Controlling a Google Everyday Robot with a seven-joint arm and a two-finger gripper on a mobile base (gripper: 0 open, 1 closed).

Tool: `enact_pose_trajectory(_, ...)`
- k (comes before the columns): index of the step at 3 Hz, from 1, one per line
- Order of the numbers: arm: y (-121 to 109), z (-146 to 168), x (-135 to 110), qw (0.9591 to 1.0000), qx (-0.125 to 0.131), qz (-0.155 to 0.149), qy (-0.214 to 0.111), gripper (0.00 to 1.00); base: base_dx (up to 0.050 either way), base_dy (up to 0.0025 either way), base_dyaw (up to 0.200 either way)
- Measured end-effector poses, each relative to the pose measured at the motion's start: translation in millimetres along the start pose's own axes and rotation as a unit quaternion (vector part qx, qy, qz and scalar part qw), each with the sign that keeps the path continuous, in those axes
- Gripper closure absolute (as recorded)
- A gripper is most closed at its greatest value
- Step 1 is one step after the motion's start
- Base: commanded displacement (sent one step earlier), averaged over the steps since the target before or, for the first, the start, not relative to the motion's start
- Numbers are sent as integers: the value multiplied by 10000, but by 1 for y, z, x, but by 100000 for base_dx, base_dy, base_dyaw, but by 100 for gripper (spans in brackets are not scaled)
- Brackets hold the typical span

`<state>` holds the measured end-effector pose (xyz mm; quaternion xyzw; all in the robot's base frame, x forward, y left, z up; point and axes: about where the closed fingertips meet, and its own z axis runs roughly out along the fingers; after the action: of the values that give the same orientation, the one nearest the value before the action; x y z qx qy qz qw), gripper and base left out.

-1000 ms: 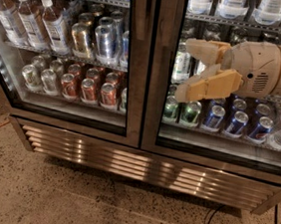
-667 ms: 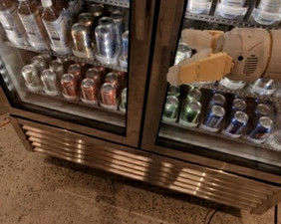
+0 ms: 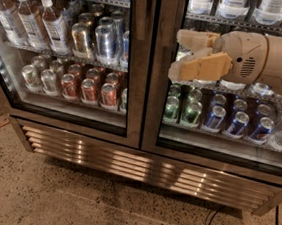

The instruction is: Open left fridge door

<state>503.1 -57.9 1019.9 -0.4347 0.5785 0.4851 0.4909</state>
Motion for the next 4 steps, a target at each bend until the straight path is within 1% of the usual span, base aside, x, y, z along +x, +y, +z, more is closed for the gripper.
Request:
enact_pose_trajectory(1, 0, 0, 0, 10000, 0, -1, 0, 0, 0, 0, 0)
enact_pose_trajectory(2, 5, 1, -3, 9982, 82, -558, 183, 0, 0, 0, 0)
enact_pose_trajectory(3, 11, 0, -6, 9930, 152, -1133, 296, 0, 0, 0, 0)
enact_pose_trajectory(4, 11, 0, -6, 9930, 152, -1133, 296, 0, 1, -2, 19822)
